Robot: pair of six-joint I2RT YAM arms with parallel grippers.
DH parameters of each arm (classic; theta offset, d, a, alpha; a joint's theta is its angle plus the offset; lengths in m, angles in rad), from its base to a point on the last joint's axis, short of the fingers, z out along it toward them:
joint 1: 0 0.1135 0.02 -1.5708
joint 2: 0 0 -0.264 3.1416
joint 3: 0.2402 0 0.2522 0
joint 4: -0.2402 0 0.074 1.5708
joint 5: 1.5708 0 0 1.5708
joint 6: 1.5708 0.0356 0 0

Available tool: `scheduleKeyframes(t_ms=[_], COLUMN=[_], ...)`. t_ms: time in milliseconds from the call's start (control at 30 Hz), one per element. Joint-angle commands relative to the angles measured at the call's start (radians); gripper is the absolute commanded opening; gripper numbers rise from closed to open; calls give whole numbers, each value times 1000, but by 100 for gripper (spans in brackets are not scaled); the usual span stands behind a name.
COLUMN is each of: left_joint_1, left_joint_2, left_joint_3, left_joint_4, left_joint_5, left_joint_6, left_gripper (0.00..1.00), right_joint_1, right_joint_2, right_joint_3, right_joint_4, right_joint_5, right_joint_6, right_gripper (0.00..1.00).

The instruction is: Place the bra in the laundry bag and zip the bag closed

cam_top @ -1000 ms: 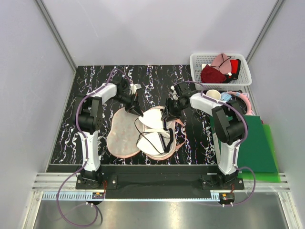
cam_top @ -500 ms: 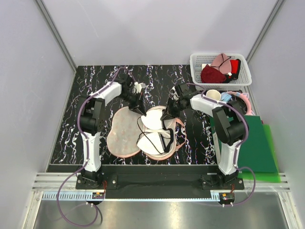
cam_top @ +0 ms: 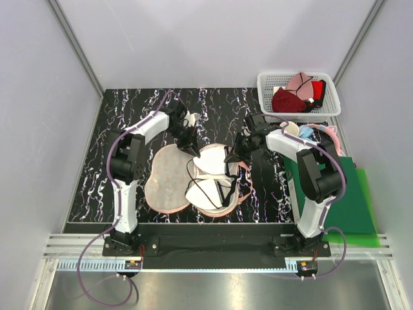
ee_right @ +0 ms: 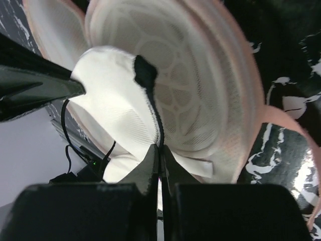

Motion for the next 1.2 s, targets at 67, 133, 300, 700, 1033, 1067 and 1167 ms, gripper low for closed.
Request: scheduleKeyframes(t_ms=[67,133,300,700,1033,1067,1167], left_joint_1=[-1,-1,-1,-227,-250,-248,-248], left_joint_2=[-49,-110,-307,-772,-855,-841,-809], left_joint_3=[57,52,-13,-630,-827,-834,-837], left_joint_4=[9,4,-1,137,338,360,404], left_joint_5=[-114,-163,-380,-234,-207,-195,-197], left_joint_6=[-27,-27,-49,-268,-397,-417,-434], left_gripper=[40,53,84,86,85,83,80], right_joint_1=[-17,-17,-18,-17,-17,-17,-17], right_joint_2=[67,64,32,-146,-268,-268,-253], right_joint_3=[29,33,29,86,-163,-169,-178], right_joint_4=[-13,-25,-33,-309,-219,-210,-193], right_joint_5=[-13,-15,-44,39,-99,-98,-76], right_joint_6=[-50,-61,-56,-220,-269,-271,-300], right_gripper=[3,5,28,82,73,71,63])
